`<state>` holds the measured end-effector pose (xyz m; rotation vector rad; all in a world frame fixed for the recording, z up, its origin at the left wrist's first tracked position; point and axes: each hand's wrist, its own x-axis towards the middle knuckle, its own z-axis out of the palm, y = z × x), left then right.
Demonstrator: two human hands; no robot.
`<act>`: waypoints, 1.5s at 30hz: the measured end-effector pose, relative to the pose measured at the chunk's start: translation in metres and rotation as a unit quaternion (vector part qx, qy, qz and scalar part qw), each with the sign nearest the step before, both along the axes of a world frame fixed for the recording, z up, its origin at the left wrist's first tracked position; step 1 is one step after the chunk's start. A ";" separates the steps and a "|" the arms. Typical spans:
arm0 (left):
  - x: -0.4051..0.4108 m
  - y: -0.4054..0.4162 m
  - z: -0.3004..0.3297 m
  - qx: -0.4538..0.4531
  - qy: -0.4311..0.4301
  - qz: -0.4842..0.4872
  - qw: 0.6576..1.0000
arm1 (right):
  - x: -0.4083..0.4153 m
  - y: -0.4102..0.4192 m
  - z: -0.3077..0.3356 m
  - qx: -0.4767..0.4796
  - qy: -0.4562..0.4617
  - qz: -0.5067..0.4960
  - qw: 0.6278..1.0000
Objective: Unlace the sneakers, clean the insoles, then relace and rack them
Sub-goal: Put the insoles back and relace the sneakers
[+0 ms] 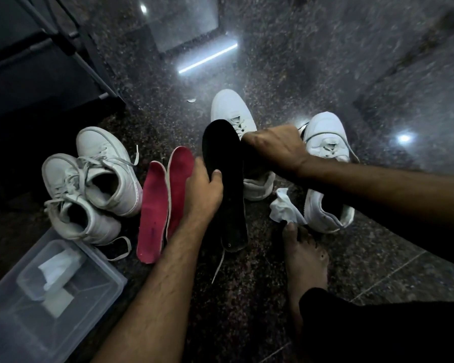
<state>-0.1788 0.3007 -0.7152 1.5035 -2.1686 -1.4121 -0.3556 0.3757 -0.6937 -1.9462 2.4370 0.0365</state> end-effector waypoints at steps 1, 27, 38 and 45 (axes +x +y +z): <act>0.001 0.005 -0.001 -0.003 0.006 0.008 1.000 | -0.002 0.000 0.000 0.003 -0.001 0.002 1.000; -0.016 0.025 0.025 0.264 -0.122 -0.016 0.957 | -0.007 -0.018 0.001 -0.044 -0.363 -0.209 0.907; -0.032 0.031 0.016 0.137 -0.104 0.005 0.985 | -0.001 -0.009 -0.015 -0.103 -0.399 -0.211 0.886; -0.043 0.024 0.026 0.010 -0.166 -0.073 0.983 | -0.005 -0.003 -0.007 -0.070 -0.377 -0.139 0.913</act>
